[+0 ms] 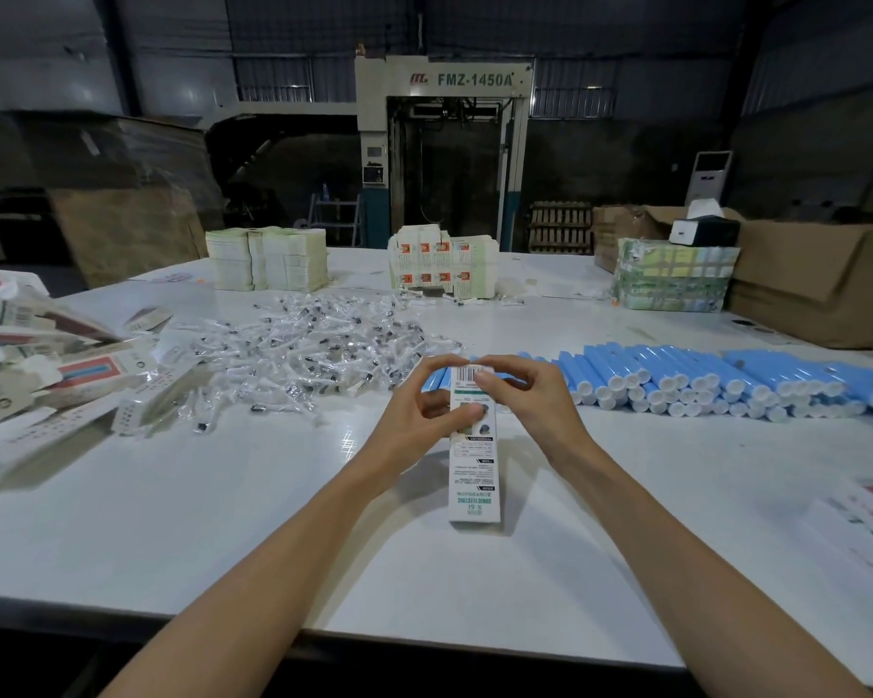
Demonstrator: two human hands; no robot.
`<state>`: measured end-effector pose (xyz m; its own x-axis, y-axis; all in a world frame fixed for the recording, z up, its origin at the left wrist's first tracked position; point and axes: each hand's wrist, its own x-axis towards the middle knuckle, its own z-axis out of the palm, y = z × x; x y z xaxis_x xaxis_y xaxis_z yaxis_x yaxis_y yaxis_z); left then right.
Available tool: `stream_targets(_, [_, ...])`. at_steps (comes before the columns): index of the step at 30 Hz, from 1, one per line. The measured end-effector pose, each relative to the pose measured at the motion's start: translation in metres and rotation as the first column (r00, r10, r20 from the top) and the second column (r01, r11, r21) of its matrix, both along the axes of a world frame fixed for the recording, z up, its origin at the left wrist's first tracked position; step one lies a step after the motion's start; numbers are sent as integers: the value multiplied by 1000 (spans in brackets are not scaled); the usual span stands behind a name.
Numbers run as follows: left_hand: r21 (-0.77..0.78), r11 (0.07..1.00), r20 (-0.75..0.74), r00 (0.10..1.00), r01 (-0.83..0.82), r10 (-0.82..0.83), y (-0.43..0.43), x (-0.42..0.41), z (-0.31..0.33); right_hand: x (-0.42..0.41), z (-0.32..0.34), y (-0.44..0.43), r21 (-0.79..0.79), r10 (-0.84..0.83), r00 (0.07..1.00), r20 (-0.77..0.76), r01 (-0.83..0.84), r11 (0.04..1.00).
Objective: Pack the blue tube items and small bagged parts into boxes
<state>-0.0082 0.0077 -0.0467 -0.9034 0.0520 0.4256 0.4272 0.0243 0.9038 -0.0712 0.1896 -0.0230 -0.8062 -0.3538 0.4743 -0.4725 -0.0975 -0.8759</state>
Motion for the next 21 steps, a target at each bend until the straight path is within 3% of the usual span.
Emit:
stream_targets(2, [8,1000,-1,1000,-8,8,2,1,-1,2,-3,-1,-24,23,999,27,-23,999])
stream_targets(5, [70,997,-20,999,-31,32,2,-1,0,8,-3,-6,-83,56,980,188,-41,996])
stream_targets(11, [115,992,-21,998,-58,61,1,-3,-4,25,-6,-2,63,223,878,424,-274,960])
stream_targets(13, [77,992,-43,994,-95,99,3,-4,-5,27,1,2,159,167,908,383,-243,957])
stream_targets(17, [-144,960,-200,957,-241,210,7,-8,-10,32,8,17,280,115,937,331,-214,936])
stream_targets(21, [-351,905,-251,955,-239,156,16,-9,-22,40,5,38,493,-78,995,66,35,869])
